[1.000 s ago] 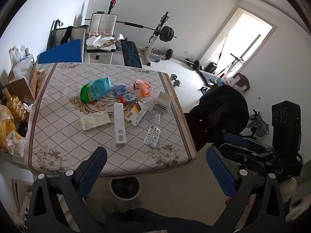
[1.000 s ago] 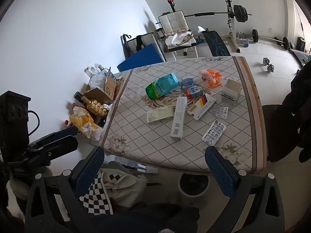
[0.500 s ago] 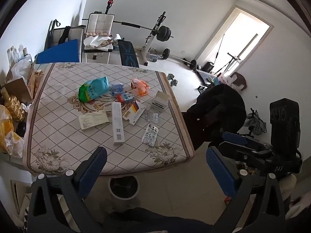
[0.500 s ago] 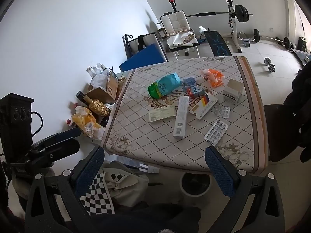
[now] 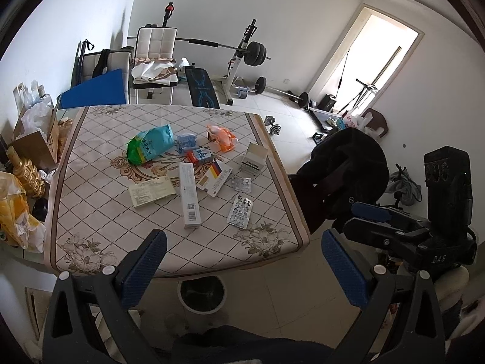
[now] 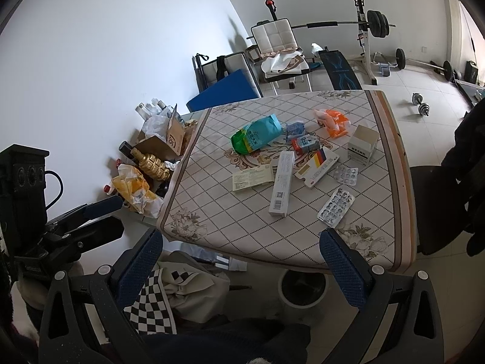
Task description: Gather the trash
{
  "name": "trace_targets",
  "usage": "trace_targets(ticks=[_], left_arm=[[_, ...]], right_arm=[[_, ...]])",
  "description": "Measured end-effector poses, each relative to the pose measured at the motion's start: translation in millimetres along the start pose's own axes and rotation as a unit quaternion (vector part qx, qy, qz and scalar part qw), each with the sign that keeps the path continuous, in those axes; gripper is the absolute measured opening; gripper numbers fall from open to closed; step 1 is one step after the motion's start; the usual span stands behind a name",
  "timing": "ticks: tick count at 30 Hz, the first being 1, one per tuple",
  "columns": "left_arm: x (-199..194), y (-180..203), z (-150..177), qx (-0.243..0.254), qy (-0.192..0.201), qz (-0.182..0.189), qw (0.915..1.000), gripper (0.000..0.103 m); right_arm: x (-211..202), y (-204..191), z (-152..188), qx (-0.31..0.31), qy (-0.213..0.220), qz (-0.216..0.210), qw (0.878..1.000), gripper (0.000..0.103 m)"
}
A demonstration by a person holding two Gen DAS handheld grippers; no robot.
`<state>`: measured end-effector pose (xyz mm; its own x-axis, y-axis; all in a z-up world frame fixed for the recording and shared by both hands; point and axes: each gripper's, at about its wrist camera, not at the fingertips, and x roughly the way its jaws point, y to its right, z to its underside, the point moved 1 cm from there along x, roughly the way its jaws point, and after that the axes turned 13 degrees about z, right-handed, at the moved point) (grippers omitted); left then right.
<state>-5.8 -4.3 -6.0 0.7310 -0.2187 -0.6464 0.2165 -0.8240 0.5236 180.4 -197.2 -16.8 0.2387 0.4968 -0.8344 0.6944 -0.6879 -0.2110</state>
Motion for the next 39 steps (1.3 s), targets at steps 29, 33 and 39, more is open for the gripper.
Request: trace_targets(ticks=[29, 33, 39], left_arm=[[-1.4, 2.4, 0.4, 0.000, 0.001, 0.000, 1.0000, 0.103], [-1.0, 2.7, 0.6, 0.000, 0.001, 0.000, 1.0000, 0.103], [-1.0, 2.7, 0.5, 0.000, 0.001, 0.000, 1.0000, 0.103]], right_arm=[[-2.4, 0.4, 4.2, -0.005, -0.001, -0.001, 1.000, 0.103], [-2.4, -0.6, 3.9, -0.007, 0.000, -0.001, 1.000, 0.103], [-2.4, -2.0, 3.7, -0.005, 0.000, 0.000, 1.000, 0.103]])
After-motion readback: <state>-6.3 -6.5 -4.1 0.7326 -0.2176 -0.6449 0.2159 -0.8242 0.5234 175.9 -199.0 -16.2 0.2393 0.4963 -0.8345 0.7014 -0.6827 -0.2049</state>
